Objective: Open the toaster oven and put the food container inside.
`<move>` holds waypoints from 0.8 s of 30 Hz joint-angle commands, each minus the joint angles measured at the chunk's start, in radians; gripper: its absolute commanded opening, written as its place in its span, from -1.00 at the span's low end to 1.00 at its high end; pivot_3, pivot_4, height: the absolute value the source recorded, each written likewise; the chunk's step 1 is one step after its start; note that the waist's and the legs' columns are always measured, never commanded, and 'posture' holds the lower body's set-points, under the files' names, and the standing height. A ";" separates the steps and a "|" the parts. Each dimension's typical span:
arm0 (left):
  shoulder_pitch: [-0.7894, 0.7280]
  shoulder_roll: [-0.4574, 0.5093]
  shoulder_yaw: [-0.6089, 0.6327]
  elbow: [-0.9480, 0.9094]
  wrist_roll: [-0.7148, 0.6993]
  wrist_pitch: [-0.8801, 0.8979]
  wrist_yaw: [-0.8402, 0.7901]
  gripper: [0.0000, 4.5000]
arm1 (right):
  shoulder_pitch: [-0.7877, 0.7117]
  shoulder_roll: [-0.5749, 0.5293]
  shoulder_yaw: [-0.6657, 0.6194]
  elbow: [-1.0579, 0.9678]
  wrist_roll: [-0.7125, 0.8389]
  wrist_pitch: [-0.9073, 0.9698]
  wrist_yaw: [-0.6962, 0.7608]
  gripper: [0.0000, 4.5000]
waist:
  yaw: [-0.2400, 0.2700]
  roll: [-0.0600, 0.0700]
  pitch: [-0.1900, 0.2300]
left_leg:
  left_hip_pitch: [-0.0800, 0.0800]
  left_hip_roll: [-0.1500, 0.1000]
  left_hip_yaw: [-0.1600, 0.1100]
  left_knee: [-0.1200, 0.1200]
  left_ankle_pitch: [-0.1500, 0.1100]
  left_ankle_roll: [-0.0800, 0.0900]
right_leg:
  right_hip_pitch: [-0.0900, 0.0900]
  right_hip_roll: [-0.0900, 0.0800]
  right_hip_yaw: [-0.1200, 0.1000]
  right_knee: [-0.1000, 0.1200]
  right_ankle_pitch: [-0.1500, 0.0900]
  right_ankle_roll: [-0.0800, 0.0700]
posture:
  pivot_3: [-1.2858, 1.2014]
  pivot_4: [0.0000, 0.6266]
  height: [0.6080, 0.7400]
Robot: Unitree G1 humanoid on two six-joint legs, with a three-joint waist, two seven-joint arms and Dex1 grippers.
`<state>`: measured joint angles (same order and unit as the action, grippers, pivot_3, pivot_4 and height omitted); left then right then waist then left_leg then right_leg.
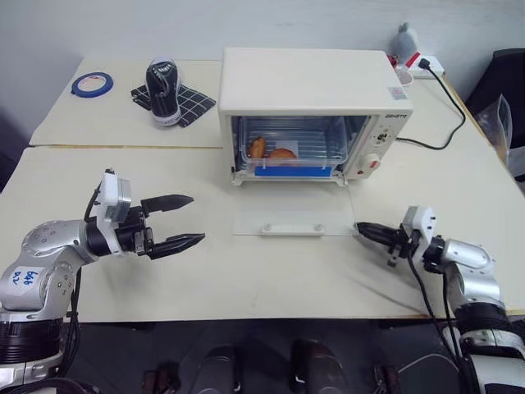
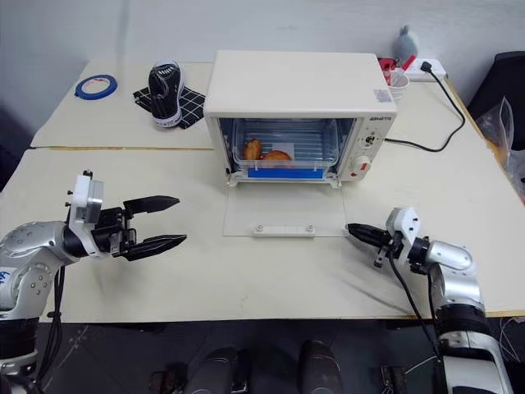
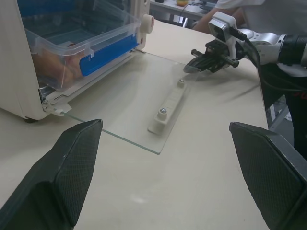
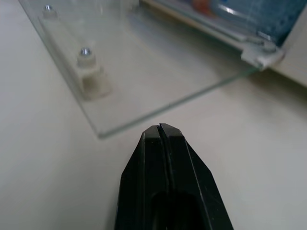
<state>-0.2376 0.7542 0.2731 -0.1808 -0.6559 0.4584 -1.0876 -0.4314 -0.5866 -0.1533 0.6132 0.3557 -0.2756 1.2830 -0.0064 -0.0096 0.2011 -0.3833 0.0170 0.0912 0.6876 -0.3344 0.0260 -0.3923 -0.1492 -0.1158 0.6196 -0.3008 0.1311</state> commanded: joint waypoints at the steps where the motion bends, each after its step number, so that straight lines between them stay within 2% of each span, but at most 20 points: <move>1: 0.008 -0.014 0.086 -0.044 -0.063 0.009 0.054 1.00 | 0.007 0.018 -0.038 -0.090 0.058 0.004 -0.019 -1.00 | 0.002 0.000 0.000 | 0.000 0.000 0.000 0.000 0.000 0.000 | 0.000 0.000 0.000 0.000 0.000 0.000 | 0.03 -0.52 1.00; 7: 0.019 -0.024 0.114 -0.036 -0.077 -0.011 0.056 1.00 | -0.026 0.083 -0.094 -0.297 0.165 0.132 -0.187 -1.00 | 0.001 0.001 0.000 | 0.000 0.000 0.000 0.000 0.000 0.000 | -0.001 0.000 0.000 0.001 0.000 0.000 | 0.03 -0.52 1.00; 11: 0.008 -0.059 0.105 -0.020 -0.061 -0.047 0.072 1.00 | -0.085 0.108 -0.106 -0.342 0.208 0.195 -0.256 -1.00 | 0.001 0.001 0.000 | 0.000 0.000 0.000 0.000 0.000 0.000 | -0.001 0.000 0.001 0.001 0.000 0.000 | 0.03 -0.52 1.00; 16: -0.006 -0.103 0.087 0.038 0.001 -0.156 0.076 1.00 | -0.162 0.089 -0.108 -0.362 0.246 0.290 -0.271 -1.00 | 0.004 0.001 0.000 | 0.000 -0.001 0.000 0.000 0.000 0.000 | -0.001 0.000 0.001 0.001 0.000 0.000 | 0.03 -0.52 1.00; 20: -0.012 -0.135 0.076 0.073 0.036 -0.251 0.070 1.00 | -0.125 0.028 -0.098 -0.460 0.267 0.374 -0.225 -1.00 | 0.006 0.001 0.000 | -0.002 -0.001 0.000 0.000 0.000 0.000 | -0.002 0.000 0.000 0.000 0.000 0.000 | 0.03 -0.52 1.00; 23: 0.016 -0.130 0.058 0.079 0.056 -0.297 0.031 1.00 | 0.014 -0.048 -0.092 -0.647 0.292 0.438 -0.166 -0.75 | 0.009 0.000 0.000 | -0.002 -0.001 0.000 0.000 0.000 0.000 | -0.002 0.000 -0.001 0.000 0.000 0.000 | 0.03 -0.52 1.00; 24: 0.034 -0.117 0.052 0.077 0.041 -0.284 -0.003 1.00 | 0.066 -0.070 -0.085 -0.708 0.286 0.432 -0.139 -0.60 | 0.009 0.000 0.000 | -0.002 -0.001 0.000 0.000 0.000 0.000 | -0.002 0.000 -0.001 0.000 0.000 0.000 | 0.03 -0.52 1.00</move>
<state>-0.2248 0.6156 0.3288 -0.0974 -0.6106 0.1898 -1.0479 -0.4056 -0.6271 -0.2366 0.0102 0.6198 0.1481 1.1016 0.0027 -0.0091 0.2012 -0.3858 0.0161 0.0916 0.6864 -0.3346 0.0261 -0.3943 -0.1495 -0.1170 0.6185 -0.3008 0.1311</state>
